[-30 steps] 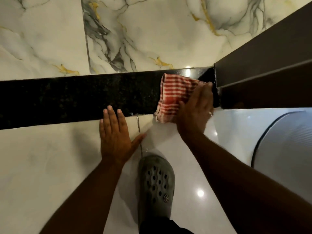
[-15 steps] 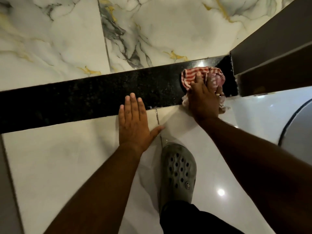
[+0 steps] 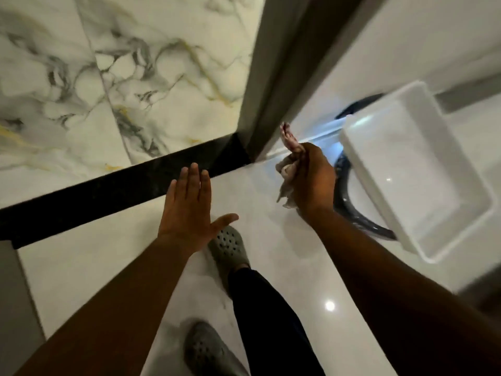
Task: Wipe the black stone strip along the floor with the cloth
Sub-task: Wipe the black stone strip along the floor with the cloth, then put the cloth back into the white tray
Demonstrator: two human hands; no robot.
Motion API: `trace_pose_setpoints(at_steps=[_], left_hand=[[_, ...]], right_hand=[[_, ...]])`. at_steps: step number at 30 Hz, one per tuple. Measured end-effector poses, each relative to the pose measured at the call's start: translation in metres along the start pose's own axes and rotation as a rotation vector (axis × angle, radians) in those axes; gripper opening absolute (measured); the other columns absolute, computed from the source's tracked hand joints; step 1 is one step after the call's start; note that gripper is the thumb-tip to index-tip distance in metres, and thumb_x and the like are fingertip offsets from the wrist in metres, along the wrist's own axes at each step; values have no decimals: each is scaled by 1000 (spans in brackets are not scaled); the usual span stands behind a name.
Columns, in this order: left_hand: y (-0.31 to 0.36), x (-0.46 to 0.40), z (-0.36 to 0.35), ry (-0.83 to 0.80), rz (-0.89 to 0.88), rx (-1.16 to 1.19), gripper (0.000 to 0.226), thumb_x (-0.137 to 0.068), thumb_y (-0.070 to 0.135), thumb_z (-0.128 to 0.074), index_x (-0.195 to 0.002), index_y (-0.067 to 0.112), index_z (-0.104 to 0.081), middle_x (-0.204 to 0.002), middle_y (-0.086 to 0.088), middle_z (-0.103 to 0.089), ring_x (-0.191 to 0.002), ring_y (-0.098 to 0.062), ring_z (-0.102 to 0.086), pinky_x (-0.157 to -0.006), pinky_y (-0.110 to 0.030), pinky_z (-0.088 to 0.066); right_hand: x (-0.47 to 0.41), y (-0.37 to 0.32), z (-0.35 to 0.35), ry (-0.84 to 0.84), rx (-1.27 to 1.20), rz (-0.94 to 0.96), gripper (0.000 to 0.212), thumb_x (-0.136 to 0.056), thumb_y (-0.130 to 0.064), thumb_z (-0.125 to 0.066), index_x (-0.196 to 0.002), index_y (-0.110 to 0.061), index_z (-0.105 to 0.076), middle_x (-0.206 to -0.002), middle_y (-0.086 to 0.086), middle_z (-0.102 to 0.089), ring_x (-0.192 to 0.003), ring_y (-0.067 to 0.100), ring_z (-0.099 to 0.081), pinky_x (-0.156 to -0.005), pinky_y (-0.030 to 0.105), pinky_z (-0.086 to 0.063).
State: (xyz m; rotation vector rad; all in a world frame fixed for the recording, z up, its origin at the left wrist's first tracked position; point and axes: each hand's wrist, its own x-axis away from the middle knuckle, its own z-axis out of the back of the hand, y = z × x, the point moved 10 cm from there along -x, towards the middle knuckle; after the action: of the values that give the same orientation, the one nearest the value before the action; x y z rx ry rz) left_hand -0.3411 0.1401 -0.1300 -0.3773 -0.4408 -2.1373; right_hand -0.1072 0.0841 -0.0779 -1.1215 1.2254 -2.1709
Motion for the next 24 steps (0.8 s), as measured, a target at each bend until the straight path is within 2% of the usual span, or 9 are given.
trace_pose_setpoints(at_steps=[2, 4, 6, 9, 13, 17, 20, 22, 24], left_hand=[[45, 3, 33, 37, -82, -2, 115, -72, 87, 0, -153, 7, 18, -166, -19, 15, -155, -33, 13, -125, -46, 1], [93, 2, 59, 77, -155, 9, 115, -74, 85, -3, -156, 5, 10, -167, -20, 11, -155, -34, 10, -126, -46, -1], [138, -3, 75, 110, -222, 13, 115, -75, 85, -4, -157, 5, 5, -167, -20, 8, -155, -34, 7, -127, -47, -3], [198, -23, 80, 114, -297, -27, 116, -73, 87, -2, -158, 8, 5, -168, -19, 6, -156, -33, 6, -127, -48, -4], [265, -66, 67, 84, -334, -55, 117, -71, 89, 1, -157, 10, 11, -167, -17, 12, -155, -32, 10, -126, -47, -2], [324, -107, 44, 49, -359, -100, 116, -70, 86, 1, -156, 10, 13, -167, -15, 16, -155, -31, 12, -125, -46, 2], [356, -134, 21, 13, -381, -95, 114, -73, 86, -3, -157, 10, 8, -167, -16, 14, -155, -31, 13, -124, -45, 5], [366, -144, 11, 15, -386, -133, 115, -73, 86, -3, -158, 9, 5, -167, -17, 10, -155, -33, 10, -124, -45, 3], [373, -149, 1, -8, -383, -159, 118, -71, 88, -3, -158, 9, -1, -168, -19, 5, -156, -35, 5, -125, -48, -2]], right_hand=[[20, -35, 53, 77, 19, 126, 35, -91, -36, -50, -74, -12, -69, -68, 13, -62, -49, 22, -54, -44, 22, -40], [34, -60, 112, 210, 44, 198, 23, -91, -29, -52, -94, -12, -69, -80, 7, -63, -57, 8, -56, -50, 21, -46], [33, -62, 168, 288, -111, 196, 23, -96, -18, -50, -109, -17, -69, -92, 3, -66, -70, -3, -56, -64, 9, -46], [18, -53, 241, 387, -158, 166, 31, -103, -13, -46, -87, -24, -70, -81, 14, -73, -54, 8, -63, -42, 18, -47], [-24, -26, 308, 387, 134, 134, 28, -96, -12, -44, -82, -23, -65, -71, 2, -71, -49, 12, -61, -37, 17, -41], [-71, 4, 335, 372, 701, 262, 25, -84, -8, -55, -107, -11, -63, -99, 6, -70, -81, 28, -65, -65, 34, -50], [-107, 46, 332, 283, 845, 288, 39, -86, -6, -64, -124, -5, -60, -124, 17, -62, -105, 38, -59, -75, 30, -45], [-123, 74, 312, 153, 911, 296, 52, -84, -11, -73, -134, -8, -57, -137, 19, -57, -118, 41, -56, -84, 42, -52], [-131, 104, 291, -1, 949, 281, 60, -93, -24, -69, -147, -12, -46, -155, 18, -42, -140, 41, -40, -108, 56, -38]])
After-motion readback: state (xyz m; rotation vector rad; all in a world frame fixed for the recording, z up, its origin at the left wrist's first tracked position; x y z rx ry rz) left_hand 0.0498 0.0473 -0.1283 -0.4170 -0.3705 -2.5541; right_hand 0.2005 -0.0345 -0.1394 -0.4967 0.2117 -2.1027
